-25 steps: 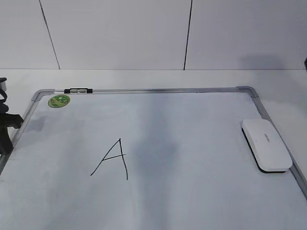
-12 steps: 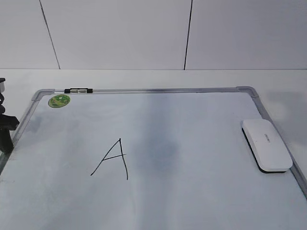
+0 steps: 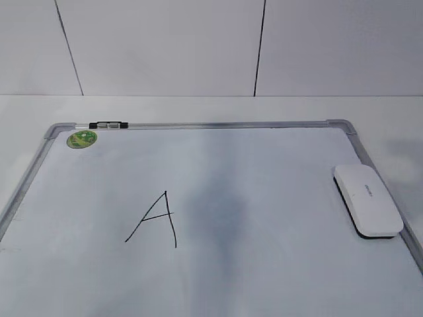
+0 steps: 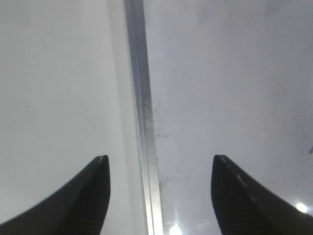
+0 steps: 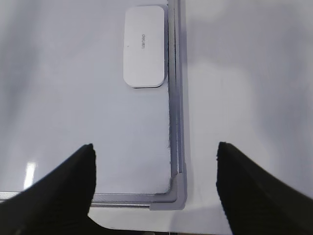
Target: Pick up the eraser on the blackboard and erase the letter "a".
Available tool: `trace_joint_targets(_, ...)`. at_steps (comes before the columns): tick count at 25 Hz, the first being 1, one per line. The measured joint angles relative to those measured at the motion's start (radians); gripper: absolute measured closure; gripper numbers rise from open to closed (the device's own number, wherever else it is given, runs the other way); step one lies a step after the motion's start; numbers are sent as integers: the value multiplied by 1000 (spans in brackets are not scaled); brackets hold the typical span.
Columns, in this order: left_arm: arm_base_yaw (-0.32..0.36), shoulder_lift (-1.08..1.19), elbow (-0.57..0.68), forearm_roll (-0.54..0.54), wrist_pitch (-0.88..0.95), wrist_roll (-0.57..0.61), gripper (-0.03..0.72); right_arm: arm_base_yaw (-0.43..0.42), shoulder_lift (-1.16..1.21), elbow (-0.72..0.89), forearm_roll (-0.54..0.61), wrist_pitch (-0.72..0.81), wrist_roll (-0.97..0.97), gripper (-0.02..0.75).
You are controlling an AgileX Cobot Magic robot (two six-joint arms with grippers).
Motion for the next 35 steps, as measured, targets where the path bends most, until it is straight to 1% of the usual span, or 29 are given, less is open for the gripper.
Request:
trace_joint_targets(2, 0, -100, 0, -21, 34, 0, 203, 0, -22, 0, -13, 0, 0, 153)
trace_joint_targets(6, 0, -297, 0, -41, 70, 0, 203, 0, -57, 0, -76, 2, 0, 153)
trace_joint_targets(11, 0, -532, 0, -78, 144, -16, 207, 0, -111, 23, -85, 2, 0, 153)
trace_joint_targets(14, 0, -671, 32, -94, 171, -32, 235, 0, -145, 72, -85, 2, 0, 153)
trace_joint_targets(17, 0, -835, 118, -99, 175, -64, 251, 0, -197, 134, -85, 2, -2, 153)
trace_joint_targets(24, -5, -1236, 351, -106, 198, -75, 256, 0, -386, 255, -85, 6, -17, 153)
trace_joint_targets(28, -12, -1444, 476, -54, 207, -75, 256, 0, -492, 289, -107, 9, -30, 153)
trace_joint_targets(32, -12, -1578, 587, 7, 210, -75, 256, 0, -550, 345, -117, 11, -38, 153)
trace_joint_targets(35, -14, -1602, 651, 21, 213, -75, 256, 0, -554, 359, -117, 16, -42, 153)
